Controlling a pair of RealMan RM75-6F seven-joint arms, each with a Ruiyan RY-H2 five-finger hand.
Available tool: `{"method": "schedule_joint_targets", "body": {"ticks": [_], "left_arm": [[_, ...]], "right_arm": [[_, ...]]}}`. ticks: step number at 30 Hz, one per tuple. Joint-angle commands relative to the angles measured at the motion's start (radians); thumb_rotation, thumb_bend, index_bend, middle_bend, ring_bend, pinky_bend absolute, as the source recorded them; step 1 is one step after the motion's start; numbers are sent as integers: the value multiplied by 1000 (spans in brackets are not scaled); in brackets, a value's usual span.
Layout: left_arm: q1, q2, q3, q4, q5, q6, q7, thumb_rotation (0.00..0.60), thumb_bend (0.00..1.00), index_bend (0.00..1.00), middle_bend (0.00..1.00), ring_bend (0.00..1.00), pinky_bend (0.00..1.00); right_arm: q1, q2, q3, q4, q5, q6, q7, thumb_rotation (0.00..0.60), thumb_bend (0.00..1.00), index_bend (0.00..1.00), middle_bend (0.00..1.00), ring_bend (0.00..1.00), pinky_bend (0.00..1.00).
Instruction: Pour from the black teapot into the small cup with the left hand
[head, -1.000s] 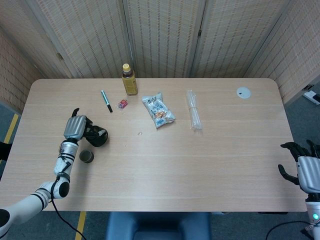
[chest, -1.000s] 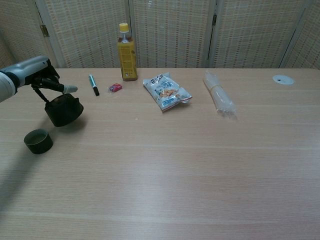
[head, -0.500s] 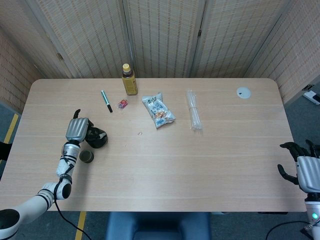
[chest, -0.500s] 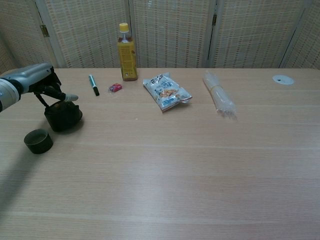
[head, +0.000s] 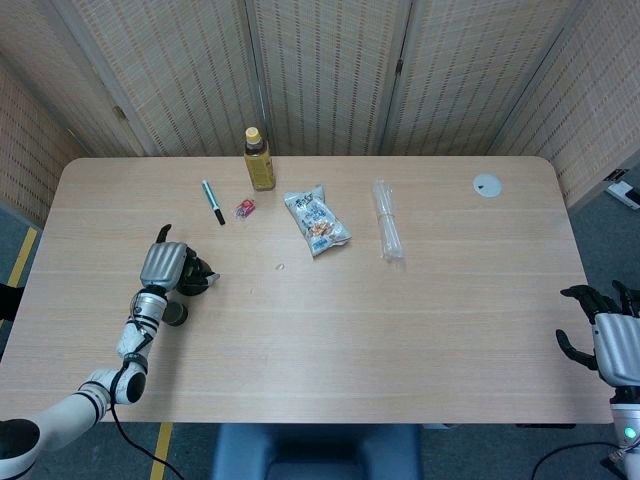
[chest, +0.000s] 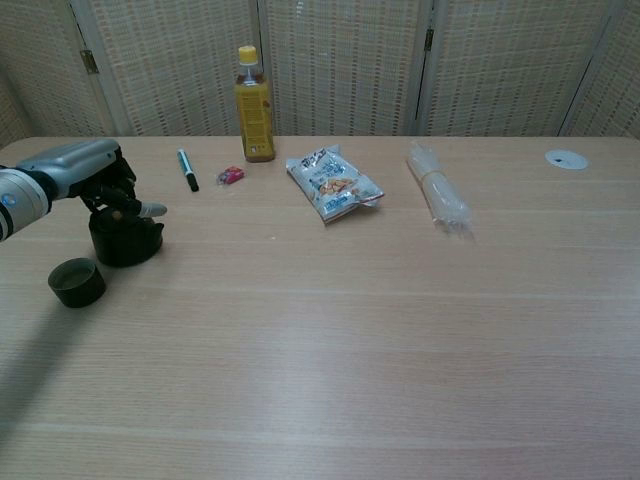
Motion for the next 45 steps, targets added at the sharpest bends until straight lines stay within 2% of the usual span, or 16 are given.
{"method": "schedule_joint_targets", "body": {"ticks": [1, 4, 6, 8, 11, 20, 30, 35, 38, 42, 45], "left_arm": [[3, 12, 3, -20, 0, -6, 6, 277, 64, 729, 802, 583, 0], [5, 29, 6, -46, 0, -16, 11, 209, 65, 646, 696, 465, 0], [7, 41, 7, -65, -1, -19, 14, 140, 66, 598, 612, 386, 0], [9, 52, 4, -85, -3, -20, 7, 105, 67, 561, 552, 332, 0], [11, 64, 3, -102, -3, -20, 4, 87, 69, 513, 494, 281, 0], [19, 82, -5, -140, 18, 27, -21, 79, 75, 445, 382, 235, 0], [23, 90, -10, -150, 31, 54, -46, 79, 80, 399, 339, 194, 0], [29, 90, 1, -132, 45, 113, 43, 79, 85, 403, 337, 184, 0], [53, 111, -27, -200, 20, 162, 44, 80, 88, 404, 337, 185, 0], [95, 190, -50, -330, -25, 208, 93, 78, 102, 404, 337, 208, 0], [138, 284, -78, -495, -122, 225, 168, 85, 114, 405, 337, 238, 0]], "right_arm": [[0, 0, 0, 1, 0, 0, 1, 600, 362, 258, 266, 299, 56], [-1, 0, 0, 2, 0, 0, 3, 600, 361, 259, 266, 299, 56], [-1, 1, 0, 2, 0, 0, 4, 600, 361, 258, 266, 299, 56], [-2, 1, 0, 2, -1, 2, 3, 600, 362, 258, 266, 299, 56], [-2, 1, 0, 2, -2, 3, 4, 600, 362, 258, 266, 299, 56], [-2, 4, 2, -2, -4, 6, 2, 600, 362, 258, 266, 298, 56], [-3, 8, 3, -9, -4, 8, -6, 600, 362, 258, 266, 299, 56], [-2, 11, 4, -13, -3, 7, -8, 600, 362, 258, 267, 300, 56], [-1, 16, 3, -15, -2, 4, -10, 600, 362, 259, 267, 299, 56], [2, 29, 4, -20, -4, -1, -8, 600, 362, 259, 267, 299, 56], [7, 47, -1, -29, -15, -16, 7, 600, 362, 258, 267, 298, 74]]}}
